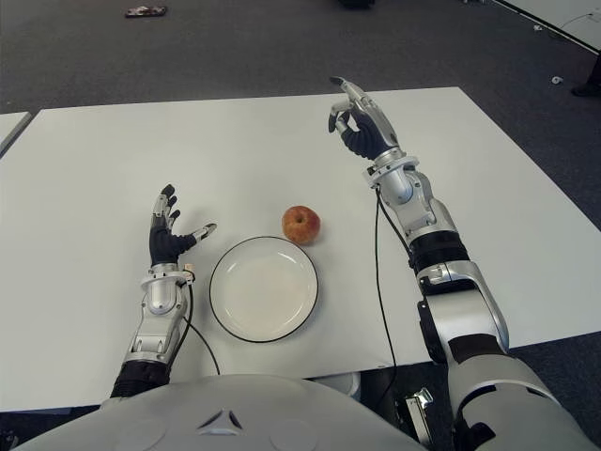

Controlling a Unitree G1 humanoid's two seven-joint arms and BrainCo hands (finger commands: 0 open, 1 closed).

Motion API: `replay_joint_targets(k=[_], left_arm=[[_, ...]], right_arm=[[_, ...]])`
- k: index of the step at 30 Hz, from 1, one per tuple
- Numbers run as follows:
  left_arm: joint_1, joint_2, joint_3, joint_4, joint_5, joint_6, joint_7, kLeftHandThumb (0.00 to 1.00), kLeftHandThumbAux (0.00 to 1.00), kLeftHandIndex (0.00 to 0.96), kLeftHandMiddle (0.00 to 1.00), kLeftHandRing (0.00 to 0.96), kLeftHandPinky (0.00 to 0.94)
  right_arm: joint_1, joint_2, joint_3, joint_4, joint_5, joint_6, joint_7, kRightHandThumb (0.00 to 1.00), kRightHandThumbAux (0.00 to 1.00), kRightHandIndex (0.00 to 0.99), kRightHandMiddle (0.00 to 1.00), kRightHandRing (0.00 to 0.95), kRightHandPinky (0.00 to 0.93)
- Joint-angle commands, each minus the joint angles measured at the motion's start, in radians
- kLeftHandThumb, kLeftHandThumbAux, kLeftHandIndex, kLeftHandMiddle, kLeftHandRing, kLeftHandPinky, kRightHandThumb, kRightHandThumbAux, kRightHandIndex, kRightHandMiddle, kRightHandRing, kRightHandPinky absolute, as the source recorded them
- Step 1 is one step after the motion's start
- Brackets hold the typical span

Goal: Put the apples into the plate.

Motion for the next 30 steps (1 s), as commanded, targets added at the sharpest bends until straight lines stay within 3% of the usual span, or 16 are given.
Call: replay_joint_targets(k=[1,7,12,16,19,22,26,30], left_arm=[[0.004,0.004,0.002,-0.002,-0.002,0.012,-0.002,0.001,0.587,0.000,0.000,0.000,0.000],[0.005,0.003,0.002,-0.003,-0.002,0.016,-0.001,0.000,0.588,0.000,0.000,0.000,0.000],[0.006,0.002,0.001,-0.003,-0.001,0.018,0.000,0.000,0.591,0.000,0.000,0.000,0.000],[0.004,0.002,0.001,0.000,0.002,0.015,0.003,0.000,0.589,0.000,0.000,0.000,0.000],[0.001,0.003,0.001,0.004,0.006,0.013,0.007,0.000,0.585,0.000,0.000,0.000,0.000],[-0.001,0.003,0.000,0.008,0.008,0.012,0.008,0.000,0.579,0.000,0.000,0.000,0.000],[-0.005,0.004,-0.001,0.013,0.010,0.011,0.009,0.000,0.572,0.000,0.000,0.000,0.002],[-0.009,0.004,-0.002,0.017,0.011,0.008,0.009,0.000,0.569,0.000,0.000,0.000,0.002]], right_arm=[[-0.010,0.015,-0.011,0.024,0.012,0.009,-0.011,0.094,0.377,0.000,0.000,0.000,0.000],[0.012,0.052,0.010,0.019,0.003,0.002,-0.019,0.100,0.376,0.000,0.000,0.000,0.003],[0.027,0.070,0.018,0.036,0.070,-0.062,0.065,0.179,0.266,0.000,0.000,0.000,0.000],[0.031,0.108,-0.003,0.080,0.226,-0.095,0.237,0.201,0.202,0.000,0.000,0.000,0.000],[0.002,0.175,-0.077,0.198,0.463,-0.008,0.546,0.182,0.184,0.000,0.000,0.000,0.000],[-0.025,0.215,-0.144,0.249,0.619,0.115,0.756,0.134,0.188,0.000,0.000,0.000,0.000],[-0.037,0.223,-0.178,0.248,0.692,0.201,0.864,0.085,0.198,0.000,0.000,0.000,0.000],[-0.036,0.227,-0.183,0.248,0.699,0.209,0.892,0.050,0.205,0.000,0.000,0.000,0.000]])
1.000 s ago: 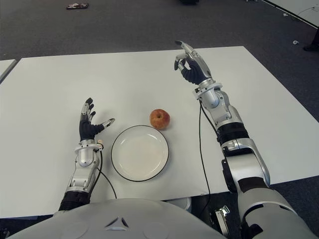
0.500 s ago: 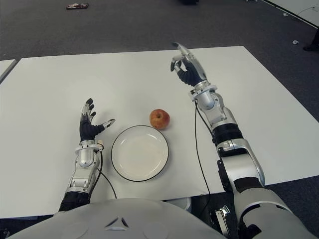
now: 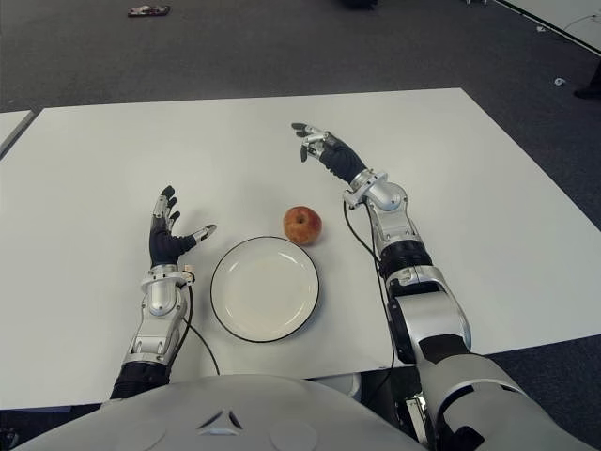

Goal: Put the apples into the plate.

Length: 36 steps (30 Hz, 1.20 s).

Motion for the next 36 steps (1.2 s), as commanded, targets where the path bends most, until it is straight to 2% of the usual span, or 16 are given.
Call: replay_joint_targets(k=[1,18,20,23,25,26,27,29,30,31,32,34,36], left_arm=[[-0.013,0.004,-0.002,0.019,0.009,0.005,0.008,0.000,0.569,0.000,0.000,0.000,0.002],[-0.016,0.000,0.004,0.036,0.000,-0.010,0.010,0.000,0.583,0.000,0.000,0.000,0.000],[-0.018,0.000,0.004,0.039,0.001,-0.009,0.012,0.000,0.586,0.000,0.000,0.000,0.000],[-0.022,0.000,0.005,0.045,0.004,-0.011,0.015,0.000,0.587,0.000,0.000,0.000,0.000],[-0.024,0.001,0.005,0.047,0.004,-0.011,0.015,0.000,0.586,0.000,0.000,0.000,0.000],[-0.024,0.001,0.004,0.048,0.004,-0.011,0.015,0.000,0.586,0.000,0.000,0.000,0.000],[-0.025,0.001,0.004,0.048,0.004,-0.010,0.015,0.000,0.586,0.000,0.000,0.000,0.000],[-0.025,0.001,0.005,0.048,0.004,-0.010,0.014,0.000,0.585,0.000,0.000,0.000,0.000],[-0.025,0.001,0.005,0.048,0.004,-0.009,0.013,0.000,0.584,0.000,0.000,0.000,0.000],[-0.025,0.002,0.005,0.047,0.003,-0.008,0.013,0.000,0.582,0.000,0.000,0.000,0.000],[-0.024,0.002,0.005,0.046,0.003,-0.008,0.012,0.000,0.581,0.000,0.000,0.000,0.000],[-0.023,0.002,0.004,0.044,0.003,-0.008,0.011,0.000,0.578,0.000,0.000,0.000,0.000],[-0.023,0.003,0.004,0.044,0.003,-0.009,0.011,0.000,0.577,0.000,0.000,0.000,0.000]], right_arm=[[-0.040,0.034,-0.066,0.056,0.128,0.114,0.174,0.043,0.206,0.000,0.000,0.000,0.000],[-0.058,0.036,-0.104,0.088,0.111,0.120,0.237,0.001,0.202,0.000,0.000,0.000,0.000],[-0.059,0.041,-0.110,0.084,0.110,0.128,0.226,0.000,0.214,0.000,0.000,0.000,0.000],[-0.057,0.060,-0.118,0.060,0.103,0.157,0.154,0.000,0.245,0.000,0.000,0.000,0.000],[-0.053,0.073,-0.128,0.044,0.103,0.178,0.099,0.000,0.277,0.000,0.011,0.028,0.062],[-0.051,0.078,-0.134,0.038,0.105,0.188,0.079,0.008,0.331,0.051,0.074,0.098,0.142],[-0.049,0.084,-0.142,0.034,0.110,0.199,0.057,0.011,0.350,0.070,0.096,0.123,0.171],[-0.055,0.102,-0.167,0.030,0.135,0.240,0.010,0.046,0.431,0.197,0.220,0.251,0.298],[-0.068,0.117,-0.196,0.041,0.165,0.278,-0.021,0.174,0.488,0.243,0.301,0.332,0.376],[-0.076,0.128,-0.217,0.046,0.185,0.306,-0.042,0.365,0.569,0.313,0.457,0.490,0.536],[-0.083,0.147,-0.250,0.039,0.223,0.358,-0.082,0.433,0.598,0.337,0.512,0.547,0.594],[-0.087,0.170,-0.288,0.015,0.266,0.429,-0.140,0.609,0.664,0.398,0.689,0.711,0.759],[-0.079,0.194,-0.306,-0.027,0.287,0.485,-0.196,0.669,0.686,0.419,0.755,0.773,0.822]])
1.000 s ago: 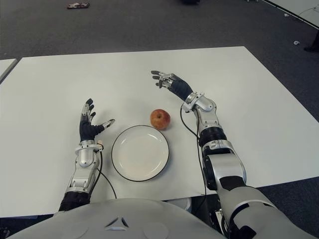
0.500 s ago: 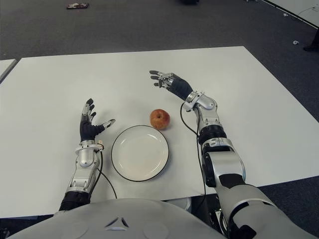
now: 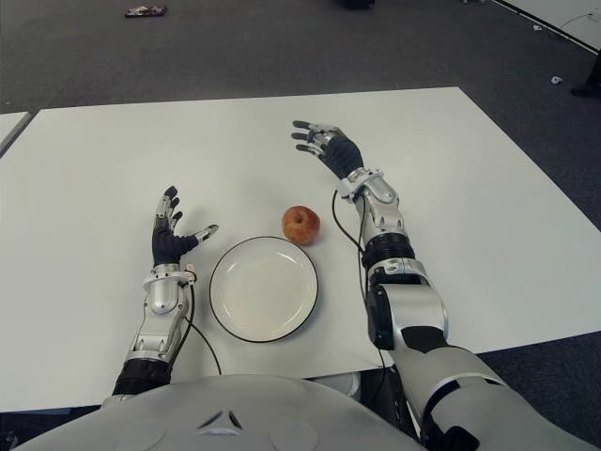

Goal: Put the apples into the plate.

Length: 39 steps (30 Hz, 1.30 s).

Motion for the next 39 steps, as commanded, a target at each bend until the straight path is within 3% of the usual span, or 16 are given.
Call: replay_joint_targets(k=[1,6,14,39], left_arm=[[-0.003,0.003,0.004,0.006,0.002,0.004,0.010,0.000,0.577,0.000,0.000,0.000,0.000],[0.000,0.003,0.005,0.003,0.001,0.001,0.010,0.000,0.580,0.000,0.000,0.000,0.002],[0.004,0.004,0.004,0.000,-0.001,-0.002,0.007,0.004,0.582,0.000,0.000,0.000,0.001],[0.003,0.005,0.005,0.000,0.002,0.006,0.009,0.000,0.580,0.000,0.000,0.000,0.000]], right_arm=[[-0.002,0.061,-0.059,-0.077,0.074,0.151,-0.130,0.694,0.695,0.426,0.789,0.804,0.850],[0.026,0.091,-0.076,-0.174,0.096,0.241,-0.216,0.733,0.707,0.438,0.852,0.862,0.892],[0.041,0.109,-0.082,-0.246,0.097,0.309,-0.285,0.746,0.710,0.440,0.881,0.889,0.894],[0.061,0.117,-0.064,-0.323,0.099,0.338,-0.273,0.749,0.710,0.441,0.887,0.894,0.893]])
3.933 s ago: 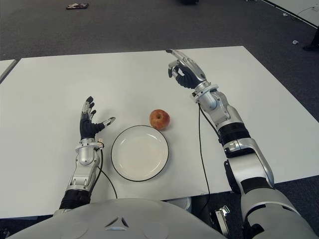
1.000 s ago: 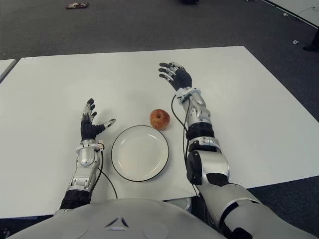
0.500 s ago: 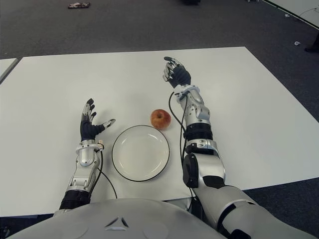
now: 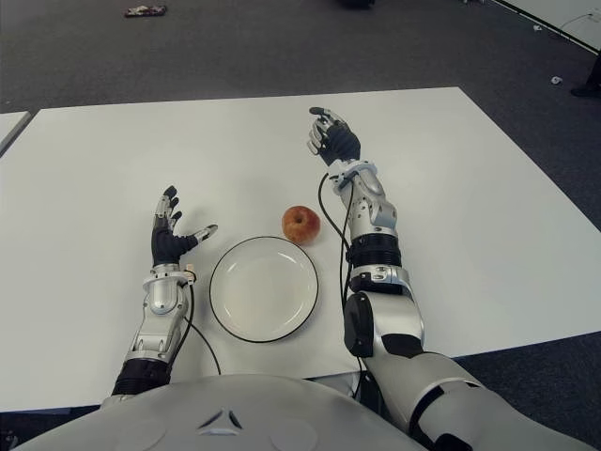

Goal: Put the apples into the plate.

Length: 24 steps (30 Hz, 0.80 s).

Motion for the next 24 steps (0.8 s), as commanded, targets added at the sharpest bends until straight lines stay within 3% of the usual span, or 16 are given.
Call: replay_joint_targets(k=[1,4,5,6,7,10,14,24], left_arm=[[0.001,0.003,0.003,0.000,0.004,0.008,0.010,0.000,0.580,0.000,0.000,0.000,0.000],[0.000,0.004,0.004,0.003,0.003,0.005,0.010,0.000,0.581,0.000,0.000,0.000,0.000],[-0.001,0.004,0.005,0.004,0.003,0.004,0.010,0.000,0.580,0.000,0.000,0.000,0.000],[-0.001,0.004,0.005,0.005,0.002,0.003,0.010,0.000,0.580,0.000,0.000,0.000,0.000],[-0.002,0.004,0.005,0.006,0.002,0.003,0.010,0.000,0.580,0.000,0.000,0.000,0.000],[-0.002,0.003,0.006,0.005,0.001,0.002,0.011,0.000,0.582,0.000,0.000,0.000,0.000],[0.000,0.002,0.006,0.002,0.002,0.005,0.012,0.000,0.586,0.000,0.000,0.000,0.000],[0.000,0.002,0.008,0.001,0.005,0.009,0.010,0.000,0.588,0.000,0.000,0.000,0.000]], right_arm=[[0.013,0.002,-0.001,0.004,0.019,0.017,0.031,0.748,0.710,0.441,0.885,0.892,0.890],[-0.003,-0.013,-0.020,0.042,0.053,0.026,0.096,0.736,0.709,0.443,0.865,0.876,0.867],[-0.008,-0.020,-0.026,0.057,0.067,0.034,0.124,0.646,0.640,0.377,0.691,0.700,0.700],[-0.018,-0.034,-0.036,0.085,0.093,0.063,0.179,0.511,0.540,0.279,0.442,0.448,0.449],[-0.025,-0.045,-0.043,0.105,0.111,0.082,0.218,0.419,0.453,0.178,0.283,0.287,0.287],[-0.049,-0.074,-0.056,0.177,0.134,0.109,0.305,0.302,0.331,0.058,0.092,0.093,0.094],[-0.093,-0.125,-0.061,0.326,0.112,0.077,0.406,0.234,0.249,0.015,0.024,0.024,0.024],[-0.102,-0.135,-0.015,0.356,0.044,-0.018,0.454,0.168,0.174,0.000,0.000,0.000,0.000]])
